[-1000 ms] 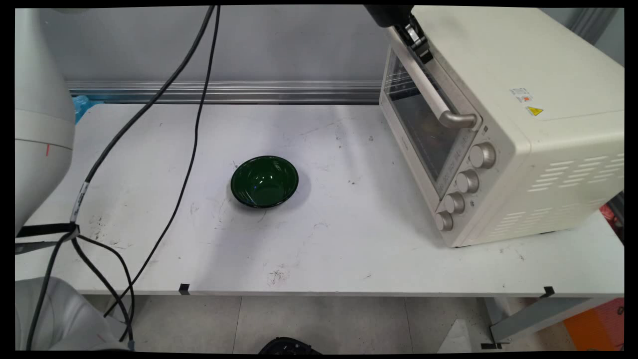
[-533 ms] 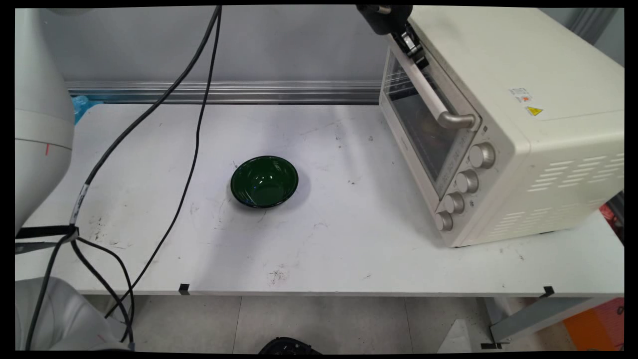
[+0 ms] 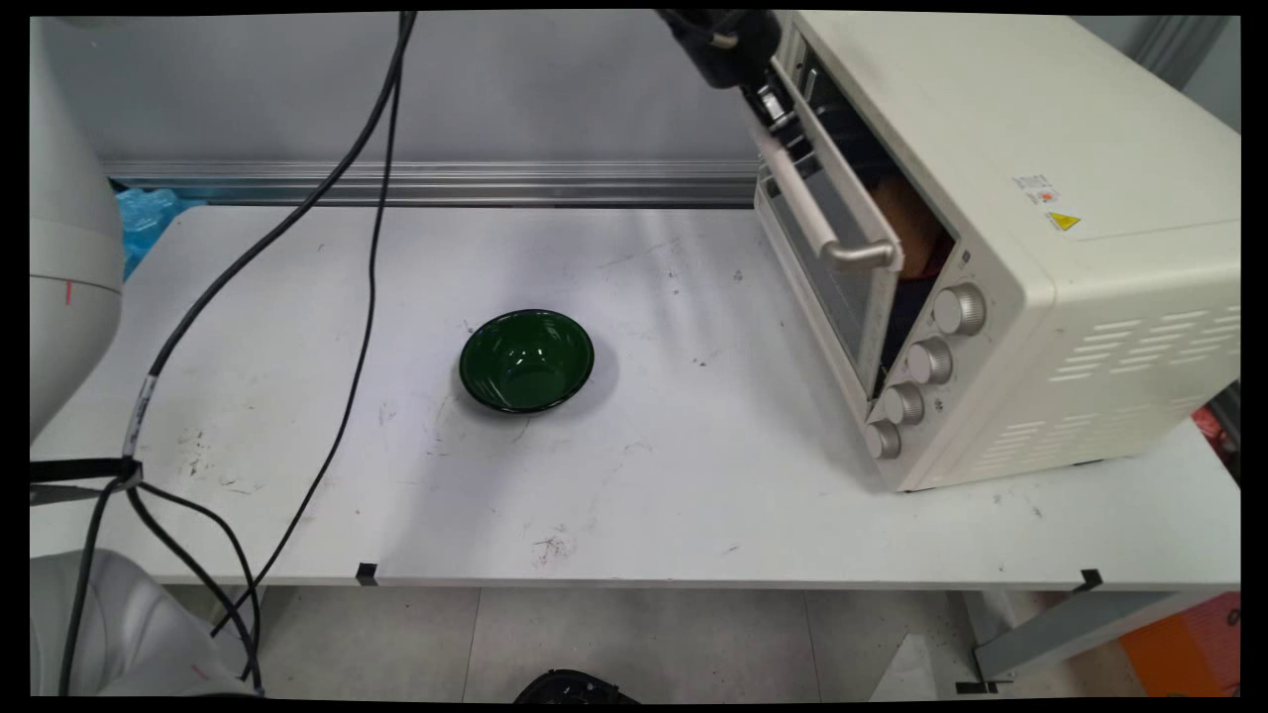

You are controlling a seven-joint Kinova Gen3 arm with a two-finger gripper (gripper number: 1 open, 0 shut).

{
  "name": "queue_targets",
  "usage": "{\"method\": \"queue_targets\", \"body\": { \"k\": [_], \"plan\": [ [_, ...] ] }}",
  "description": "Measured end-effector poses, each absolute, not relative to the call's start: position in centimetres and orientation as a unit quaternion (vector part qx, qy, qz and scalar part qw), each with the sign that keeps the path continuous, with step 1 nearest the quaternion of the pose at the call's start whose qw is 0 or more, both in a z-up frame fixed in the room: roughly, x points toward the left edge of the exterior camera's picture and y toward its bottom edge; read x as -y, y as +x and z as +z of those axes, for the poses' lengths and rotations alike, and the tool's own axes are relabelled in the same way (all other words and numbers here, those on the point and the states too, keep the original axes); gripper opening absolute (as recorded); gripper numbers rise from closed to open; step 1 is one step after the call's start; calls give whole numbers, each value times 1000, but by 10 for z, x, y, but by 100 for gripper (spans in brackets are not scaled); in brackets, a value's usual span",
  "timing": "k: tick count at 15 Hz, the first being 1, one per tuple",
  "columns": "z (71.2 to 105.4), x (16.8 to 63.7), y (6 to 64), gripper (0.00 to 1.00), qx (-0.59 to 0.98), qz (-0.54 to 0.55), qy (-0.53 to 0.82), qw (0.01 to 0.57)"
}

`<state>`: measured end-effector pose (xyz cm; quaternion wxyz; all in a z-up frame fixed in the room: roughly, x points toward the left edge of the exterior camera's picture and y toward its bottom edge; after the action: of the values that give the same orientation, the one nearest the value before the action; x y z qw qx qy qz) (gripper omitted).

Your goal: Open the oven

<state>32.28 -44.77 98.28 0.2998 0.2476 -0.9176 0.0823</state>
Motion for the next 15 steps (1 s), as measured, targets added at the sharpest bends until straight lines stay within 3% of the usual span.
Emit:
{"method": "queue_targets", "body": {
  "k": [15],
  "plan": [
    [961, 409, 375, 0, 933, 63, 254, 248]
  ]
}}
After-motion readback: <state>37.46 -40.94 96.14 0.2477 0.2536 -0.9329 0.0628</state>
